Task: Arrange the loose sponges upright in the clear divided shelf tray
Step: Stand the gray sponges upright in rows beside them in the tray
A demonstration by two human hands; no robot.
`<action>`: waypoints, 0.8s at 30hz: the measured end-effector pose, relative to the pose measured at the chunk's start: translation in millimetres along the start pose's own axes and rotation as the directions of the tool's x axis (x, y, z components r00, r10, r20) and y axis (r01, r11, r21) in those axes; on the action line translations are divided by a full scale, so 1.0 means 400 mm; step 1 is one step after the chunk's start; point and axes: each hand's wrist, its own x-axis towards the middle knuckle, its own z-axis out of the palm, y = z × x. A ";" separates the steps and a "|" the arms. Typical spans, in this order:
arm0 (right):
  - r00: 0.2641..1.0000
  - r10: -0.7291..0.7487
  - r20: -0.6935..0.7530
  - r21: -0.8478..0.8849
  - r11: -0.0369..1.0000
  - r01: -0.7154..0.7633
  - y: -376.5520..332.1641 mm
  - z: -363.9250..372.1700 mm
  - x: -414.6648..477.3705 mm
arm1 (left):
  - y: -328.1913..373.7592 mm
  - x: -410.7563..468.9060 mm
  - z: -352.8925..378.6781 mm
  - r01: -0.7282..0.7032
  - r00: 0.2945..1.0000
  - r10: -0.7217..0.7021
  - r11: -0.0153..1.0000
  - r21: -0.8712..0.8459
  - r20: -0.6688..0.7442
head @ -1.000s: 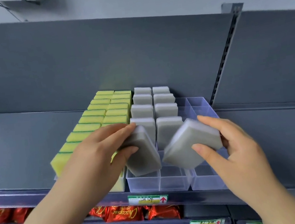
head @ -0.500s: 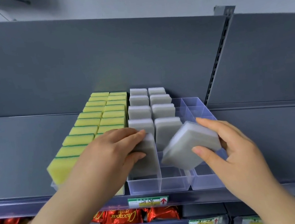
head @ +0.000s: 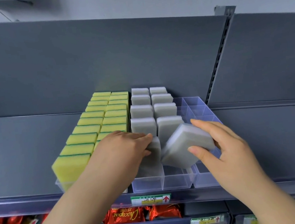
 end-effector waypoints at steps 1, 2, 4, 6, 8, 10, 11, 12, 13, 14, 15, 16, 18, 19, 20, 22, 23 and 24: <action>1.000 -0.005 0.001 -0.004 1.000 0.005 -0.002 -0.001 0.002 | -0.002 -0.001 -0.002 0.005 1.000 -0.005 1.000 -0.005 0.001; 1.000 -0.013 0.002 -0.006 1.000 0.013 -0.004 -0.003 0.003 | -0.003 -0.004 -0.003 0.010 1.000 -0.010 1.000 -0.010 -0.002; 1.000 -0.026 0.003 -0.003 1.000 0.026 -0.008 -0.008 0.007 | 0.001 -0.009 -0.008 0.015 1.000 -0.015 1.000 -0.020 -0.012; 0.999 -0.038 -0.001 -0.005 0.999 0.038 -0.010 -0.010 0.011 | 0.007 -0.008 -0.016 0.013 0.999 -0.014 1.000 -0.025 -0.030; 0.999 -0.053 -0.008 -0.014 0.999 0.052 -0.011 -0.009 0.014 | 0.010 -0.005 -0.021 0.016 0.999 -0.016 1.000 -0.012 -0.042; 0.998 -0.070 -0.006 -0.024 0.997 0.070 -0.011 -0.007 0.016 | 0.008 -0.005 -0.018 0.027 0.999 -0.028 0.999 -0.023 -0.027; 0.997 -0.074 -0.002 -0.025 0.997 0.074 -0.011 -0.006 0.017 | 0.007 -0.004 -0.015 0.036 0.999 -0.036 0.999 -0.037 -0.012; 0.997 -0.076 0.003 -0.025 0.997 0.076 -0.012 -0.006 0.019 | 0.007 -0.005 -0.013 0.041 0.999 -0.042 0.998 -0.045 -0.002; 0.997 -0.079 0.007 -0.027 0.996 0.079 -0.013 -0.007 0.021 | 0.008 -0.006 -0.010 0.039 0.999 -0.039 0.998 -0.044 -0.001; 0.996 -0.085 0.011 -0.032 0.996 0.085 -0.016 -0.009 0.024 | 0.009 -0.006 -0.008 0.030 1.000 -0.030 0.999 -0.043 -0.005; 0.996 -0.089 0.017 -0.039 0.995 0.089 -0.019 -0.011 0.027 | 0.010 -0.005 -0.008 0.022 1.000 -0.023 0.999 -0.046 -0.009; 0.996 -0.088 0.029 -0.046 0.995 0.089 -0.021 -0.013 0.030 | 0.011 -0.005 -0.009 0.018 1.000 -0.019 0.999 -0.051 -0.015; 0.995 -0.081 0.064 -0.067 0.994 0.085 -0.024 -0.015 0.036 | 0.012 -0.007 -0.010 0.014 0.999 -0.016 0.998 -0.056 -0.028; 0.994 -0.079 0.081 -0.081 0.993 0.086 -0.025 -0.015 0.038 | 0.012 -0.009 -0.010 0.015 1.000 -0.017 0.998 -0.058 -0.027; 0.993 -0.077 0.093 -0.092 0.992 0.086 -0.025 -0.015 0.039 | 0.013 -0.011 -0.011 0.016 1.000 -0.017 0.998 -0.055 -0.026; 0.991 -0.074 0.114 -0.106 0.991 0.087 -0.026 -0.013 0.041 | 0.015 -0.015 -0.011 0.016 0.999 -0.017 0.999 -0.043 -0.029; 0.989 -0.075 0.126 -0.113 0.990 0.089 -0.027 -0.013 0.041 | 0.016 -0.017 -0.011 0.015 0.999 -0.017 0.999 -0.039 -0.031; 0.988 -0.075 0.137 -0.119 0.989 0.092 -0.029 -0.012 0.042 | 0.017 -0.020 -0.011 0.015 0.999 -0.016 0.999 -0.037 -0.035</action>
